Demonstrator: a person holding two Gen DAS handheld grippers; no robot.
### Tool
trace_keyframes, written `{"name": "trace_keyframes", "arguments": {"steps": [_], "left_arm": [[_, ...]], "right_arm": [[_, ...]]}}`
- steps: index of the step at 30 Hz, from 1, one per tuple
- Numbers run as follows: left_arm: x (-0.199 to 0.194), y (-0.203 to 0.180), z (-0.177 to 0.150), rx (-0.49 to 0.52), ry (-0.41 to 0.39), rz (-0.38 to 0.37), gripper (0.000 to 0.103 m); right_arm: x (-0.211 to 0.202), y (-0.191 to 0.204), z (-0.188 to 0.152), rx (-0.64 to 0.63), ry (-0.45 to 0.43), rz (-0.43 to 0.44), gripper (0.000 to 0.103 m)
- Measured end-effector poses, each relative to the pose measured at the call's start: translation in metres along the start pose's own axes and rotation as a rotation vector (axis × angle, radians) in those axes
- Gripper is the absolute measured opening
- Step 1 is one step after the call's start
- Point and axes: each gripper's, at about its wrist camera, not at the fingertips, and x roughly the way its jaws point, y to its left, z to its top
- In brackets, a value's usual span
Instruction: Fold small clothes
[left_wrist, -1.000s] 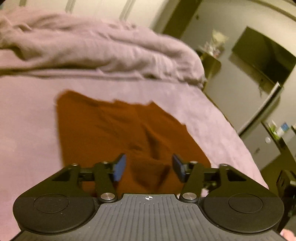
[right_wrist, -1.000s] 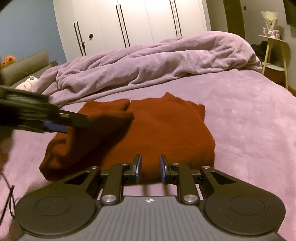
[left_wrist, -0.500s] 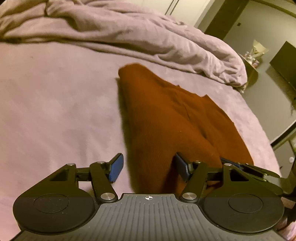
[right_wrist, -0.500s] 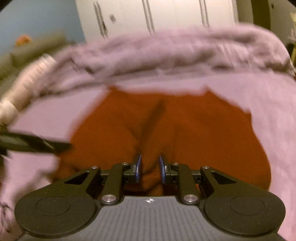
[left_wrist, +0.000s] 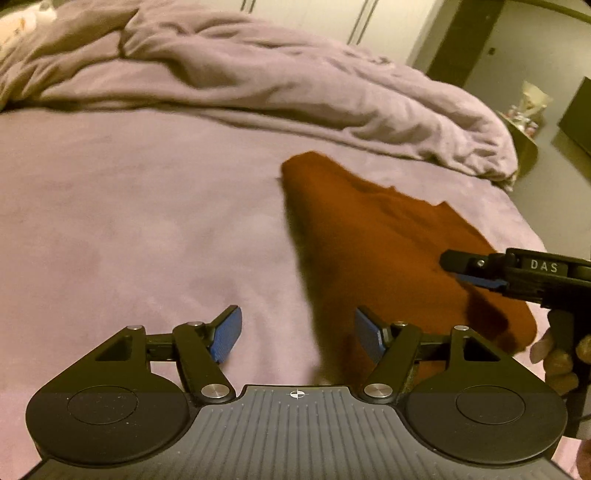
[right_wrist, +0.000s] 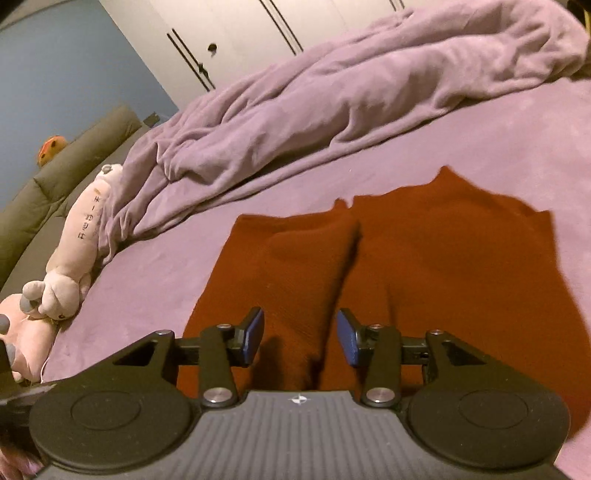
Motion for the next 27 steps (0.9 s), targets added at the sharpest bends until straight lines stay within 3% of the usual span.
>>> {"name": "trace_keyframes", "arguments": {"steps": [4,7,11,15,18,21,24,26,27], "left_arm": [[0.009,0.004,-0.002,-0.038,0.025,-0.011,0.073],[0.009,-0.002,-0.001,-0.019,0.006,0.004,0.073],[0.009,-0.01,0.003,-0.018,0.0,-0.001,0.075],[0.011,-0.023,0.002,0.002,-0.003,-0.021,0.079],[0.015,-0.033,0.001,0.027,-0.003,-0.012,0.08],[0.02,-0.032,0.0,0.018,0.016,-0.008,0.081],[0.018,-0.031,0.002,0.017,0.019,-0.003,0.081],[0.018,-0.031,0.002,0.029,0.017,0.001,0.081],[0.018,-0.032,0.001,0.028,0.017,0.0,0.081]], "right_arm": [[0.019,0.006,0.001,-0.014,0.021,-0.016,0.04],[0.017,0.016,-0.001,-0.105,-0.01,-0.062,0.007],[-0.008,0.031,0.002,-0.239,-0.1,-0.145,0.006],[-0.022,0.024,0.007,-0.277,-0.117,-0.214,0.006],[-0.012,0.007,0.004,-0.23,-0.055,-0.226,0.006],[0.009,0.003,-0.01,-0.281,0.027,-0.249,0.007],[-0.002,-0.003,-0.007,-0.229,-0.005,-0.222,0.01],[-0.015,-0.014,-0.003,-0.156,-0.028,-0.199,0.023],[-0.018,-0.018,-0.002,-0.139,-0.026,-0.19,0.024]]}}
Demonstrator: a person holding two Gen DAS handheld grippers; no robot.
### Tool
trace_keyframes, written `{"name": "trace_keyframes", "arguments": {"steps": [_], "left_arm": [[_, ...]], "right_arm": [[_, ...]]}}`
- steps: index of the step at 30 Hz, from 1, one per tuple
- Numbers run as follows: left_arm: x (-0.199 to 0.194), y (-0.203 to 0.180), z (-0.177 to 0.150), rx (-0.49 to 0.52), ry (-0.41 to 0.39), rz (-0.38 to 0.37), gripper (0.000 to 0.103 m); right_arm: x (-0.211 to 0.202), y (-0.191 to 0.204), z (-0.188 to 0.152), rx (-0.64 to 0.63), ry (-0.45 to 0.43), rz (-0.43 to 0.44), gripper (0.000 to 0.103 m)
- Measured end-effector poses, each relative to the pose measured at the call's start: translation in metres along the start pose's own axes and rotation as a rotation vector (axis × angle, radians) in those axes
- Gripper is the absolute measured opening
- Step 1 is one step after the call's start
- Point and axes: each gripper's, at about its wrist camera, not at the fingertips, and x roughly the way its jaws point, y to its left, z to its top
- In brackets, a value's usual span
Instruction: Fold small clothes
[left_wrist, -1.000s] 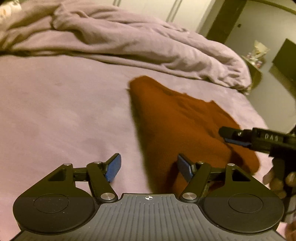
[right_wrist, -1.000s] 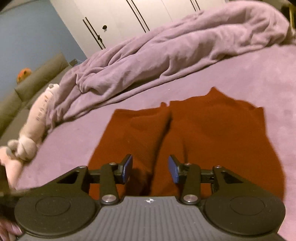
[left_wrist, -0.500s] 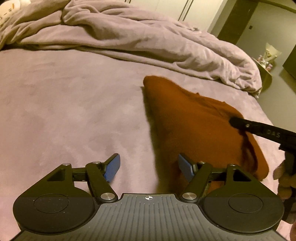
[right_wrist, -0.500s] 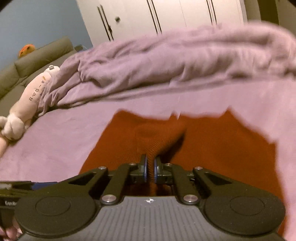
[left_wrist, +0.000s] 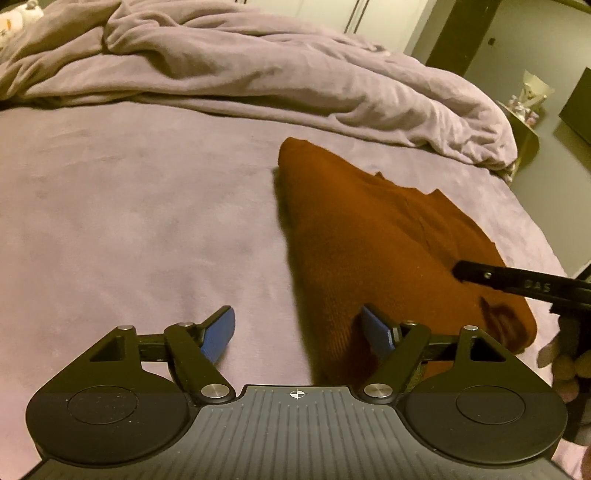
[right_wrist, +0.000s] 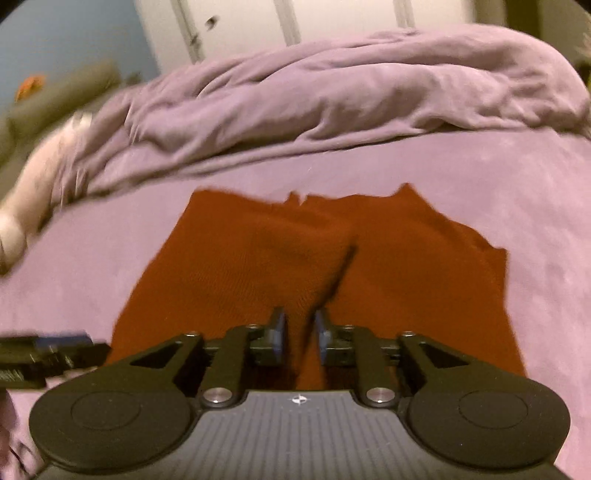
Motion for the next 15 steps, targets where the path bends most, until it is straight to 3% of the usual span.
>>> {"name": "trace_keyframes", "arguments": {"steps": [3,6,8,9,13,15], "left_arm": [[0.0,-0.001,0.0,-0.012,-0.001,-0.002,0.081],[0.0,0.0,-0.002,-0.016,-0.004,-0.002,0.081],[0.0,0.0,-0.001,-0.019,-0.001,-0.005,0.081],[0.0,0.001,0.0,-0.02,0.0,-0.006,0.081],[0.0,-0.001,0.0,-0.015,0.001,-0.003,0.081],[-0.001,0.0,0.0,-0.018,0.001,-0.004,0.081]], "right_arm": [[0.002,-0.018,-0.004,0.089,0.045,0.014,0.036],[0.004,-0.037,-0.006,0.218,0.068,0.098,0.047],[0.008,-0.045,-0.006,0.298,0.075,0.187,0.069],[0.011,-0.047,-0.005,0.321,0.082,0.224,0.071],[0.022,-0.038,-0.003,0.33,0.096,0.289,0.07],[0.029,-0.032,-0.001,0.305,0.106,0.295,0.054]]}}
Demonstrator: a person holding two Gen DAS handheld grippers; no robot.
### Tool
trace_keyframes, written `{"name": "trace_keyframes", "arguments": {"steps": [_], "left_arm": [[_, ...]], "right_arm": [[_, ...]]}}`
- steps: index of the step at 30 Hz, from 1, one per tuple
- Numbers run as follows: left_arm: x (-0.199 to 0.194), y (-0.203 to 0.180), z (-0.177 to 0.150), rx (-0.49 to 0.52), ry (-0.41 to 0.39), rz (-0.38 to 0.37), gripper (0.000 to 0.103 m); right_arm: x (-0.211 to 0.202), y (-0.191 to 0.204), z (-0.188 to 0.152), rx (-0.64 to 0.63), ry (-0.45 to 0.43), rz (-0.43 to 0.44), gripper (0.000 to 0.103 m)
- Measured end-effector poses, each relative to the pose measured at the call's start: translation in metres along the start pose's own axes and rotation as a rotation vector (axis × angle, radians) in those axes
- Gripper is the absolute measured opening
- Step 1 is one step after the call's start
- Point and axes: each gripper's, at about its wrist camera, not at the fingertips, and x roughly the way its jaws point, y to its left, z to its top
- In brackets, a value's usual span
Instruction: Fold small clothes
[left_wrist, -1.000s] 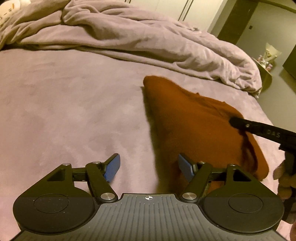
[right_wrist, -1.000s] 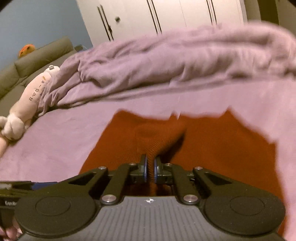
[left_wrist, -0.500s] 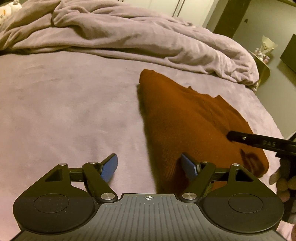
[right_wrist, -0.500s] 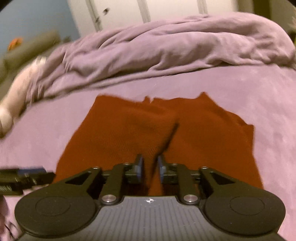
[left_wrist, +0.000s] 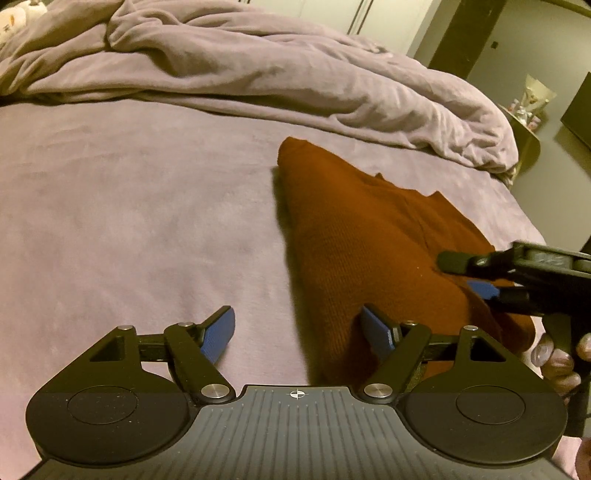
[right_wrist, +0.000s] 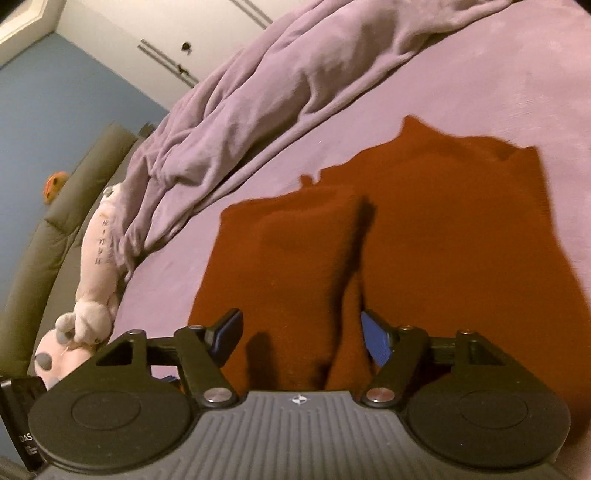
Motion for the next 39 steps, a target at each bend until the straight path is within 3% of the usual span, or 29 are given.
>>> {"name": "trace_keyframes", "arguments": {"steps": [1,8,9,10,11,15,17,21,24,27,29,36,39], "left_arm": [[0.0,0.0,0.0,-0.003,-0.001,-0.002,0.081],[0.002,0.006,-0.001,-0.023,-0.006,-0.018,0.081],[0.0,0.006,-0.003,-0.022,-0.015,-0.006,0.081],[-0.004,0.006,-0.005,-0.023,-0.026,0.009,0.081],[-0.009,0.005,-0.009,-0.026,-0.03,0.016,0.081],[-0.034,-0.009,-0.035,0.021,-0.041,0.022,0.082],[-0.039,-0.022,-0.049,0.081,-0.051,0.024,0.089],[-0.017,-0.048,-0.063,0.154,-0.017,0.055,0.086],[-0.002,-0.049,-0.057,0.079,-0.017,0.085,0.077],[0.004,-0.04,-0.046,-0.038,-0.024,0.066,0.072],[0.007,-0.039,-0.043,-0.088,-0.013,0.041,0.072],[0.018,-0.063,-0.05,-0.037,0.016,0.024,0.077],[0.02,-0.064,-0.05,-0.044,0.02,0.023,0.078]], "right_arm": [[0.003,0.003,0.0,-0.02,0.003,-0.015,0.046],[0.014,0.003,0.007,0.009,0.023,-0.006,0.051],[0.015,0.007,0.007,-0.012,0.016,-0.024,0.045],[0.015,0.011,0.006,-0.044,0.008,-0.045,0.028],[0.015,0.016,0.007,-0.077,0.006,-0.064,0.019],[0.003,0.043,0.008,-0.23,-0.049,-0.137,0.015],[-0.002,0.055,0.009,-0.28,-0.076,-0.167,0.014],[-0.013,0.077,0.011,-0.355,-0.118,-0.179,0.012],[-0.022,0.092,0.012,-0.429,-0.139,-0.204,0.011],[-0.036,0.097,0.013,-0.537,-0.166,-0.264,0.011],[-0.04,0.09,0.016,-0.579,-0.177,-0.324,0.011],[-0.029,0.025,0.013,-0.539,-0.16,-0.513,0.011],[-0.022,-0.001,0.007,-0.504,-0.126,-0.521,0.011]]}}
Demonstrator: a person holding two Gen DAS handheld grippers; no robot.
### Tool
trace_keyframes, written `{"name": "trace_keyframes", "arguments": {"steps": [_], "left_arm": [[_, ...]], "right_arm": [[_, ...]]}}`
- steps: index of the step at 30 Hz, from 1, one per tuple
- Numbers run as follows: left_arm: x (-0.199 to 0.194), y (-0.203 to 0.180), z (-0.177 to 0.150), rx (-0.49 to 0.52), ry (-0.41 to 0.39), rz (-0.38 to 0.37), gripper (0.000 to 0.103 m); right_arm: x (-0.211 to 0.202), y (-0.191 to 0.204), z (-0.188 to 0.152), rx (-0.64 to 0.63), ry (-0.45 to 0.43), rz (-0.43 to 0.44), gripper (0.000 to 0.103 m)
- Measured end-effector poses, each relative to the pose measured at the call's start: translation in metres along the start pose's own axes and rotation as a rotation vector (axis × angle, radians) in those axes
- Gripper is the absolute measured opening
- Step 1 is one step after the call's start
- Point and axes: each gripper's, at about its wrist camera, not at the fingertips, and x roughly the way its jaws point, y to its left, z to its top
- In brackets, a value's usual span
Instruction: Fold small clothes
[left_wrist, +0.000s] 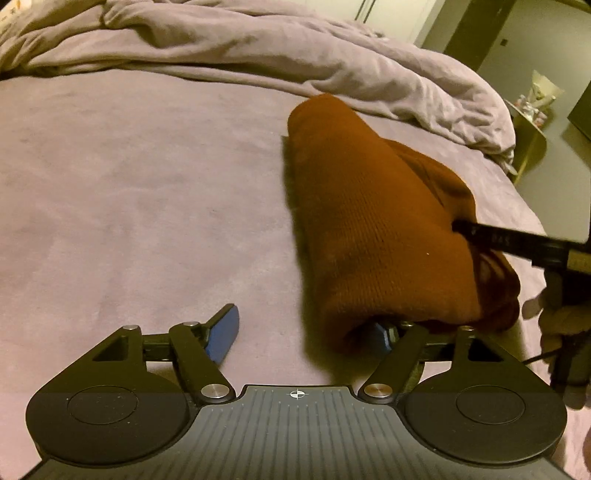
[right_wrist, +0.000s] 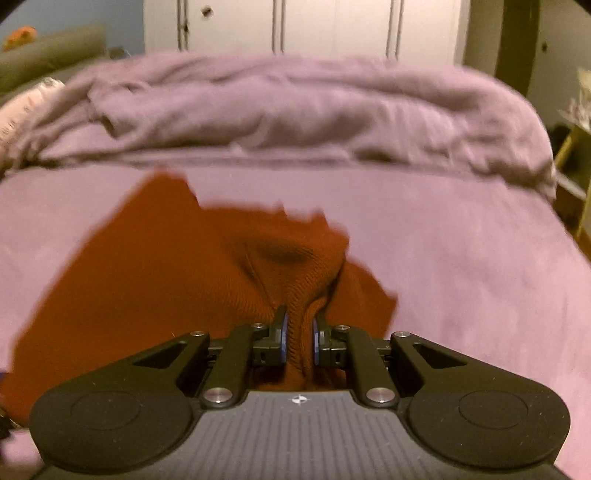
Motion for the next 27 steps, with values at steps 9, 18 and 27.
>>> {"name": "trace_keyframes", "arguments": {"steps": [9,18,27], "left_arm": [[0.0,-0.005,-0.001,0.016,0.007,0.019,0.078],[0.003,-0.01,0.003,0.027,0.022,0.05,0.08],[0.005,-0.013,0.002,0.047,0.035,0.061,0.082]], "right_arm": [[-0.002,-0.023,0.006,0.203,0.023,0.174,0.038],[-0.019,0.004,0.001,0.011,-0.053,0.05,0.014],[-0.013,0.013,-0.017,-0.159,-0.086,-0.15,0.005]]}}
